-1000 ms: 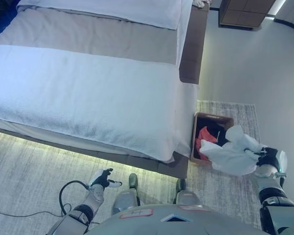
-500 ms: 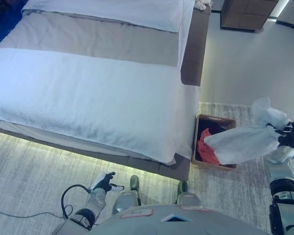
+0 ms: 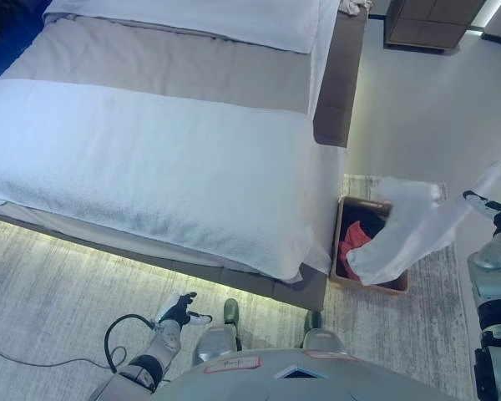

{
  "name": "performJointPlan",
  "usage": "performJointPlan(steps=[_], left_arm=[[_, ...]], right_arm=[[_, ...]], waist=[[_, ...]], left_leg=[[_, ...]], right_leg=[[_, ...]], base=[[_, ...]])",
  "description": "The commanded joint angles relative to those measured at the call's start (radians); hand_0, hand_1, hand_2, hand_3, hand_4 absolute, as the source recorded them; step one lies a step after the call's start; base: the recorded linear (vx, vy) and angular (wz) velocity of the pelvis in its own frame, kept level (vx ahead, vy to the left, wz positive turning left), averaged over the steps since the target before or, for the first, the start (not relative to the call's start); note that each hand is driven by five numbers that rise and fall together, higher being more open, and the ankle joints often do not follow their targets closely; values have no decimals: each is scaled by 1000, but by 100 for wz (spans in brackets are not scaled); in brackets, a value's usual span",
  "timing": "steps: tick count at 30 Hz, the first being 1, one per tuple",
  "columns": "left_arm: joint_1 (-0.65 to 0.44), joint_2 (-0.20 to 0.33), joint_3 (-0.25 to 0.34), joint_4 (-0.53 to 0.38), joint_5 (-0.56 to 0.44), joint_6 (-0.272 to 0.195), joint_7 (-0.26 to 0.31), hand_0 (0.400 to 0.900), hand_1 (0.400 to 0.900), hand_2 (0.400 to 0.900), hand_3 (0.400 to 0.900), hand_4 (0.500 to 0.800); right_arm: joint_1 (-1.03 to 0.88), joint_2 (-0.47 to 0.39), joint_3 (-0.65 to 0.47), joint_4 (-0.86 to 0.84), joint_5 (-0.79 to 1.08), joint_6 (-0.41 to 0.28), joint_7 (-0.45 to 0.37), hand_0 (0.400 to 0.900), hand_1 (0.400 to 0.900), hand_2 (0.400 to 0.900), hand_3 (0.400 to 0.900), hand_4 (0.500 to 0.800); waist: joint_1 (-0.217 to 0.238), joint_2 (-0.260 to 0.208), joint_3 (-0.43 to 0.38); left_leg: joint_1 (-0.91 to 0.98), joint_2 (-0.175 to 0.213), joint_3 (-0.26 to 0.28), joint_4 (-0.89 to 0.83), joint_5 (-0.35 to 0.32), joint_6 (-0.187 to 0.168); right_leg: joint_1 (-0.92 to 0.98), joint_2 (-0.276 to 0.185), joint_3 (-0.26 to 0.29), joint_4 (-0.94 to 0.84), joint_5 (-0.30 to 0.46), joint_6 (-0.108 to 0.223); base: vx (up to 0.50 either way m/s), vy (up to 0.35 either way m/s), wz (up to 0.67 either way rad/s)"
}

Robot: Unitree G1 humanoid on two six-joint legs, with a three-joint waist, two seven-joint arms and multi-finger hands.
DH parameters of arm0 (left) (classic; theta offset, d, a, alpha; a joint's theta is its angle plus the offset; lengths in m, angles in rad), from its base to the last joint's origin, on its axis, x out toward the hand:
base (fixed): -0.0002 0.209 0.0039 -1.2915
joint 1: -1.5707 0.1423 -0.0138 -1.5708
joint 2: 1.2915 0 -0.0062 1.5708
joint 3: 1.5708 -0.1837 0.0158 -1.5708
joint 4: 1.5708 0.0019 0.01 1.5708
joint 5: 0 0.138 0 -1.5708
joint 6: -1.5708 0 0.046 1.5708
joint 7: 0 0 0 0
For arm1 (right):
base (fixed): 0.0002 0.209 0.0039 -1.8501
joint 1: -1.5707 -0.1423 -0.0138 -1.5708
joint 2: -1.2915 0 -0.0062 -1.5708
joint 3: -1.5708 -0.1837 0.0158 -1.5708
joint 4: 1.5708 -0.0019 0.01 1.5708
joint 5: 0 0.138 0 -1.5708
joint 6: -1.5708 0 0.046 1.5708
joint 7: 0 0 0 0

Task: Put the clothes on the bed into the basket.

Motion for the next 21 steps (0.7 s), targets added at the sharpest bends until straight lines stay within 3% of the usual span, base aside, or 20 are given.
performJointPlan(steps=[1, 14, 18, 21], left_arm=[[-44, 39, 19, 30, 38, -16, 10, 900, 900, 900, 900, 800], [-39, 36, 22, 39, 20, -16, -14, 900, 900, 900, 900, 800], [-41, 36, 29, 36, 11, -14, -14, 900, 900, 900, 900, 800], [-42, 38, 39, 34, -18, -15, -24, 900, 900, 900, 900, 800]], right_arm=[[-52, -34, -81, -97, -50, -44, -67, 900, 900, 900, 900, 800], [-48, -3, -64, -87, -44, -40, -44, 900, 900, 900, 900, 800], [-43, 16, -36, -60, -31, -46, -17, 900, 900, 900, 900, 800], [-52, 45, 45, 15, -18, -49, 48, 900, 900, 900, 900, 800]], waist=[[2, -58, -15], [-1, -61, -18], [-4, -62, -18], [-6, -65, -15]], left_leg=[[24, -19, -30, 5, -95, 21], [27, -20, -28, 5, -97, 23], [28, -20, -27, 5, -98, 24], [30, -18, -21, 5, -95, 24]], right_leg=[[50, 14, 23, 6, -64, -1], [50, 15, 31, 6, -63, -4], [49, 16, 34, 6, -62, -4], [46, 19, 42, 6, -59, -6]], base=[[0, 0, 0], [-1, 0, -1], [-2, 0, -1], [-17, 1, -9]])
